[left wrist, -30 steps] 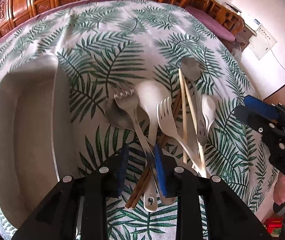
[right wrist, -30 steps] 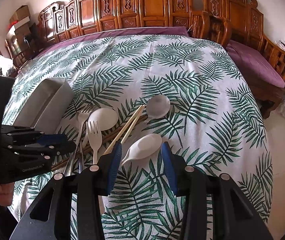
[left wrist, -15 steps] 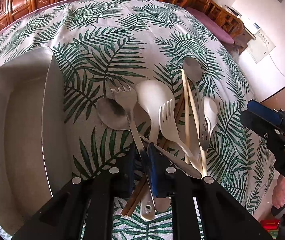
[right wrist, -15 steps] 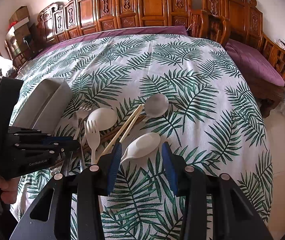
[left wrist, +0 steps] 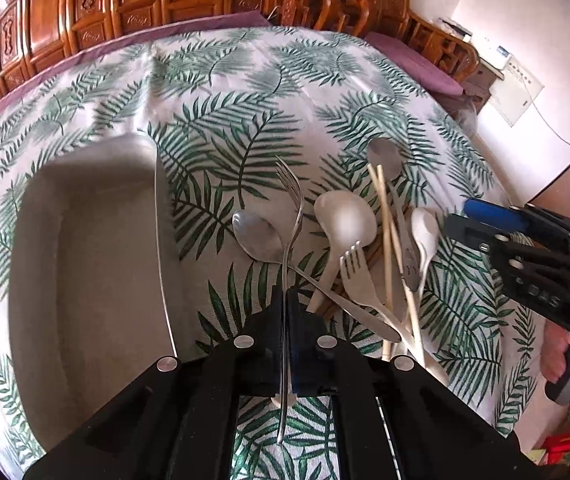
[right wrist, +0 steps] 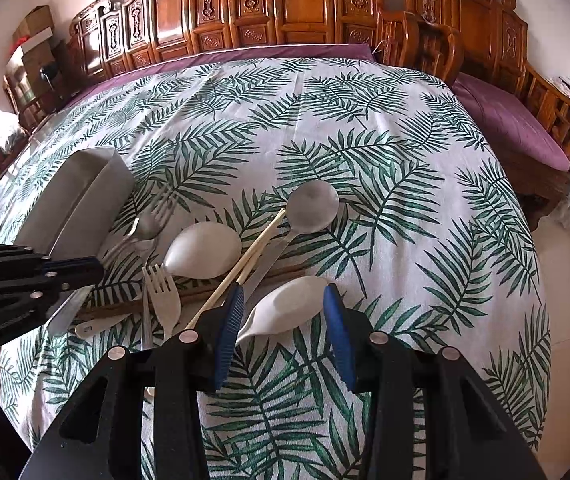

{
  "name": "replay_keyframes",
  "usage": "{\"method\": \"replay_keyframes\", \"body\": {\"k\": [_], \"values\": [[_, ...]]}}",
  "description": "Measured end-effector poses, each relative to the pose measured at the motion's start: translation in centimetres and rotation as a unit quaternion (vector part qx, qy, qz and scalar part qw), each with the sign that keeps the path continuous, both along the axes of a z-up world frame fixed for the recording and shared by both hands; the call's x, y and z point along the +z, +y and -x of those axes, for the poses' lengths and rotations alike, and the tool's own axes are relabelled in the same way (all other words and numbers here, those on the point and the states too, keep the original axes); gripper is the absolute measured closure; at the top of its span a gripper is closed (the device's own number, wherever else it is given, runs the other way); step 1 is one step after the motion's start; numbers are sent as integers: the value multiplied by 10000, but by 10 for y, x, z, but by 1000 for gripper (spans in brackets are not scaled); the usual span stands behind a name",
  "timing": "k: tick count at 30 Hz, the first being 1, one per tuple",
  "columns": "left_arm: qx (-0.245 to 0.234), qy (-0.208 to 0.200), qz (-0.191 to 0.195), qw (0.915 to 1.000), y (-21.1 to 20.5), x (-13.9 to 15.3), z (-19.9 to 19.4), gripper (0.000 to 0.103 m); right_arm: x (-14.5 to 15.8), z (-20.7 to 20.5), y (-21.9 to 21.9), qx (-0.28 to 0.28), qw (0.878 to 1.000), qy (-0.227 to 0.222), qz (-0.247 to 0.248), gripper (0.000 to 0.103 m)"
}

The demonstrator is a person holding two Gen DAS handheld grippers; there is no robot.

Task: Organize utensils
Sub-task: 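Grasp the metal spoon with the right tool while the left tool lifts the fork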

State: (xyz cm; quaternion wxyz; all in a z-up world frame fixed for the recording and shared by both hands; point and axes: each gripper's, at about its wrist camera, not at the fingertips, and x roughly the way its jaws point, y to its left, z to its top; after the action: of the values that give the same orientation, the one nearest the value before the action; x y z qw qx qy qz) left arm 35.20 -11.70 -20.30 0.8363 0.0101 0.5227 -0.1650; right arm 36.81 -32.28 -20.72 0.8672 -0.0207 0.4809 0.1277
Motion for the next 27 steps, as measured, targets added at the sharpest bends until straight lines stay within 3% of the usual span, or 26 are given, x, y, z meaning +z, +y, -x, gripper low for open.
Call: {"method": "replay_keyframes", "body": {"k": [8,13,27], "values": [[-81,-221,51,9997,1,16,10,101,-4,-21,6,13,9999,61,-152,64],[-91,-271,104,9995,4,19,15,101,-11,-34,10,-20,9995,266,-182,78],[-127,-401,148,9990,8,25,21,101,-33,-64,16,-368,9961,801,79,78]]}}
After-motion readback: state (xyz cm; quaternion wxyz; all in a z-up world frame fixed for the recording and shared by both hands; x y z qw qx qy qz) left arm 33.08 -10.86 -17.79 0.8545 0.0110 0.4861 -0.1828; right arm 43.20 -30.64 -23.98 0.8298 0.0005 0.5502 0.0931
